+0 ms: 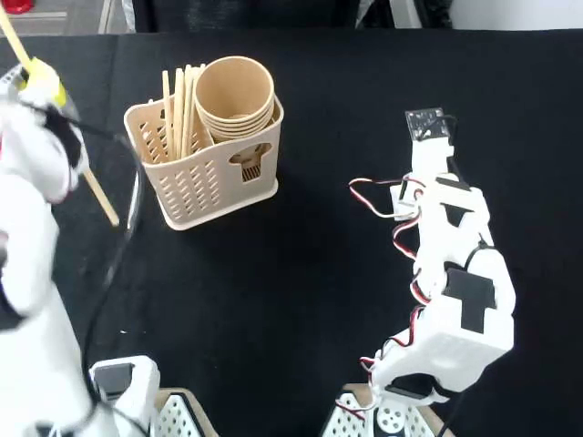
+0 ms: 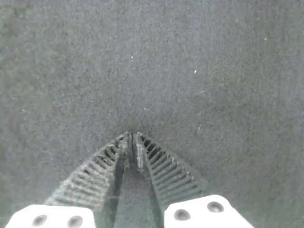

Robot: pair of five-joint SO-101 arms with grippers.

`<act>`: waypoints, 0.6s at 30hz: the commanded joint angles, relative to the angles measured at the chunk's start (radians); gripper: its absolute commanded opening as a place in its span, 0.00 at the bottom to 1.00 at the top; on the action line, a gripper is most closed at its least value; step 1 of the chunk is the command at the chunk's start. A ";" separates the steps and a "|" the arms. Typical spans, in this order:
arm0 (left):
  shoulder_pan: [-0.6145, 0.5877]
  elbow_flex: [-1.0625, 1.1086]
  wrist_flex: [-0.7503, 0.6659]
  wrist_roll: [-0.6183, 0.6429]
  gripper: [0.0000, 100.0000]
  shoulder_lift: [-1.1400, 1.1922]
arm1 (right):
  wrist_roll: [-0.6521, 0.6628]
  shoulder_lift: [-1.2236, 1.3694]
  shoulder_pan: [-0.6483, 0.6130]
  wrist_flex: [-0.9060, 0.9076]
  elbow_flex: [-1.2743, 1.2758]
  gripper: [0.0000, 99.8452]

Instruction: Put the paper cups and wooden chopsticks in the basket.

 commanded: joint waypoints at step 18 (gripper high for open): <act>0.185 0.846 -1.238 -0.041 0.04 0.104 | 0.012 -0.059 0.003 -0.005 -0.001 0.01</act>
